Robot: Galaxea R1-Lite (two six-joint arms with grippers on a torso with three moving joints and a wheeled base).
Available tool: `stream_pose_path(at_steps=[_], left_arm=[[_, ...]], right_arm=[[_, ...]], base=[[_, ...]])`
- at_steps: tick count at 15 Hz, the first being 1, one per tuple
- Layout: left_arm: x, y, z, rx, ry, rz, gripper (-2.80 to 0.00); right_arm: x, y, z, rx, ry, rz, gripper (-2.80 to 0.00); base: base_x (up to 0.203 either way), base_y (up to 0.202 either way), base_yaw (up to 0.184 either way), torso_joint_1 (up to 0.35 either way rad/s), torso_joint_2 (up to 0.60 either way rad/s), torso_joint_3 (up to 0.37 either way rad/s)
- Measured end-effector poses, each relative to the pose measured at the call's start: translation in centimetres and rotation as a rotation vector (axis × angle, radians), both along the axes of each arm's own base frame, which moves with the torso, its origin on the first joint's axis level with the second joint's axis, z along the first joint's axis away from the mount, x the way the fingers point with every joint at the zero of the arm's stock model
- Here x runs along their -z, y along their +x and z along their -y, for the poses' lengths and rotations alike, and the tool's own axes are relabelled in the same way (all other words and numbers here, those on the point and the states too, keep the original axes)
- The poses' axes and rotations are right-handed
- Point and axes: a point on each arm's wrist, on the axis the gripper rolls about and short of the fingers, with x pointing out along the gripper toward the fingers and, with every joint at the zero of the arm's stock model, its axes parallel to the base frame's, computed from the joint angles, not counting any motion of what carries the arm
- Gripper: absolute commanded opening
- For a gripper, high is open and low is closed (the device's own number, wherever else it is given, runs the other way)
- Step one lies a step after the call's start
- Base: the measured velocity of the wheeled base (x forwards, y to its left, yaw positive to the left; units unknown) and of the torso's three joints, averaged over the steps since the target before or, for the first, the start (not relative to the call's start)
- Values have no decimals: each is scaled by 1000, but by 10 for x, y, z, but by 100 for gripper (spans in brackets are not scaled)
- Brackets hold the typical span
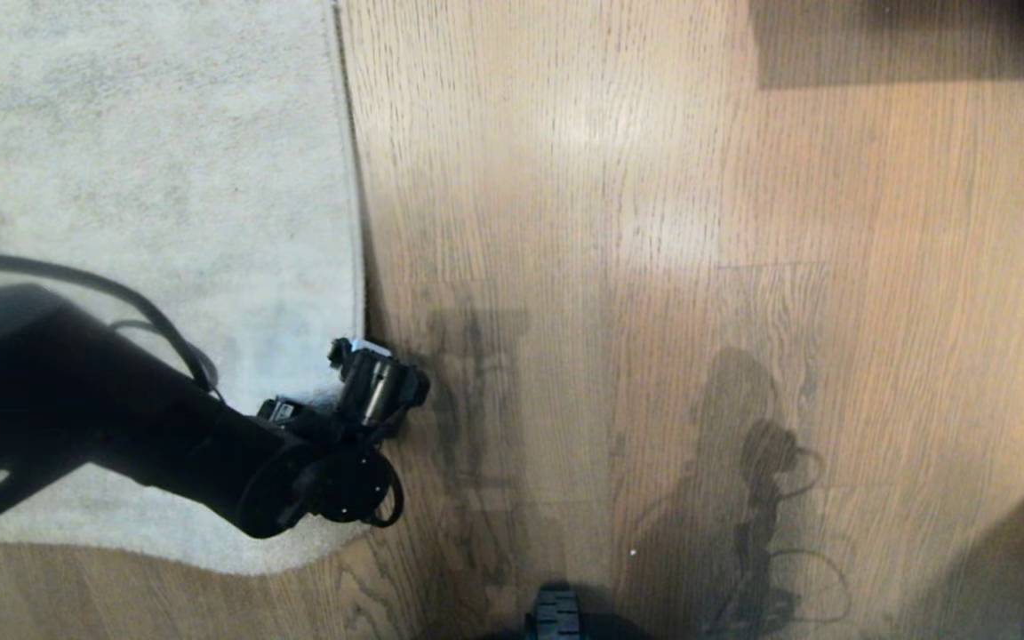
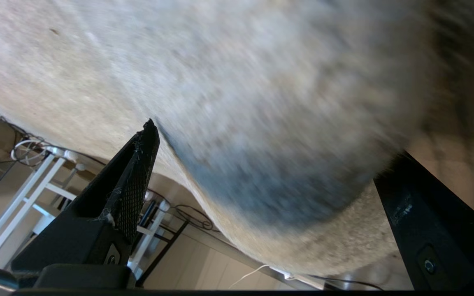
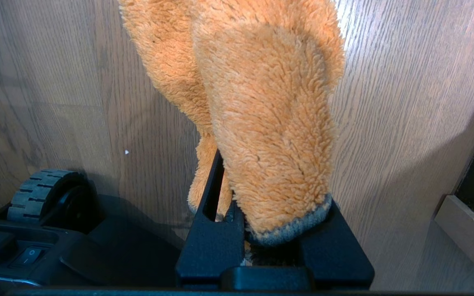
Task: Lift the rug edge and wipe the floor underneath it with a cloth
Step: Lift up the carpet
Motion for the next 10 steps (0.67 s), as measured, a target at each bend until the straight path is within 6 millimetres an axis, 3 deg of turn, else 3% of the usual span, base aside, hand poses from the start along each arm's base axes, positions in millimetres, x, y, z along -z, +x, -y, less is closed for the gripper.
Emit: stream_pose_path(at_steps=[5, 10], left_arm=[[-18, 6, -13, -22, 17, 21, 0], [-35, 7, -15, -15, 21, 50, 0]], right_arm=[[0, 0, 0, 0, -1, 0, -280], [0, 0, 0, 0, 0, 0, -280]], base=[[0, 0, 0, 0, 0, 0], [0, 0, 0, 0, 0, 0]])
